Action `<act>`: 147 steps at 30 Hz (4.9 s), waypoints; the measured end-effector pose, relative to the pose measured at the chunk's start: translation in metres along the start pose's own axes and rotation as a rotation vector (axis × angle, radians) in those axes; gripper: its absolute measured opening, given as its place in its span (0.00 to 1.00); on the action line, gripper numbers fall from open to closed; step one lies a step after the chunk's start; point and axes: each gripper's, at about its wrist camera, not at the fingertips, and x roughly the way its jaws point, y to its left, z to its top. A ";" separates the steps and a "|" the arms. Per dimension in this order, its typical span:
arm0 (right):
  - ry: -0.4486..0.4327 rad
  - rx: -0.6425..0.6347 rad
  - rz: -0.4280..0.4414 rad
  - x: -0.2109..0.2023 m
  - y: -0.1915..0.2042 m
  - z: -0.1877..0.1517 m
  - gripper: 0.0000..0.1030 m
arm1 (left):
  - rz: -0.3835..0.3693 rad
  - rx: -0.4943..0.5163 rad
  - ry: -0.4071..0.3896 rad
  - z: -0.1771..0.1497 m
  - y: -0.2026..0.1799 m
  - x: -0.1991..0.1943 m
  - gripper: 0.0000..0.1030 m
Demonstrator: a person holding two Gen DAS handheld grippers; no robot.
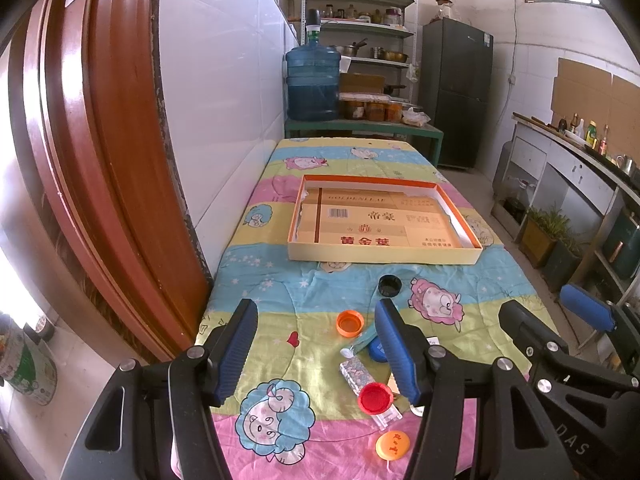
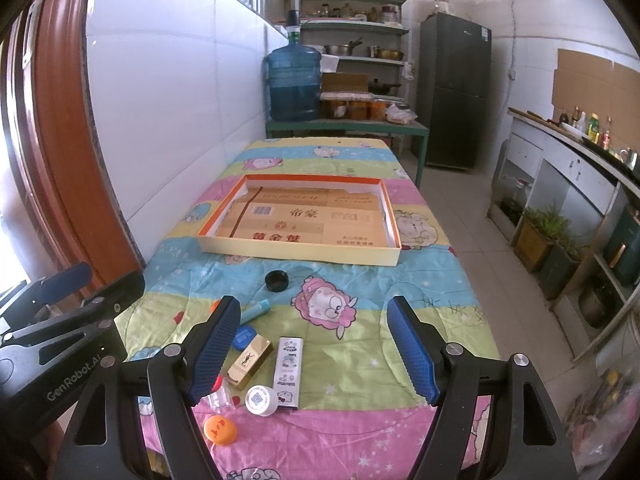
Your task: Organize rigid objects
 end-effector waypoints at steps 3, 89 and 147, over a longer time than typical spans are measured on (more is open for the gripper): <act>0.001 -0.001 0.002 0.000 0.000 0.000 0.75 | -0.001 -0.001 0.000 0.000 0.000 0.000 0.59; 0.164 0.041 -0.023 0.051 -0.035 -0.065 0.75 | -0.253 0.102 0.203 -0.076 -0.029 0.077 0.34; 0.166 -0.039 0.146 0.119 -0.015 0.017 0.25 | -0.232 -0.006 0.134 0.027 0.005 0.106 0.30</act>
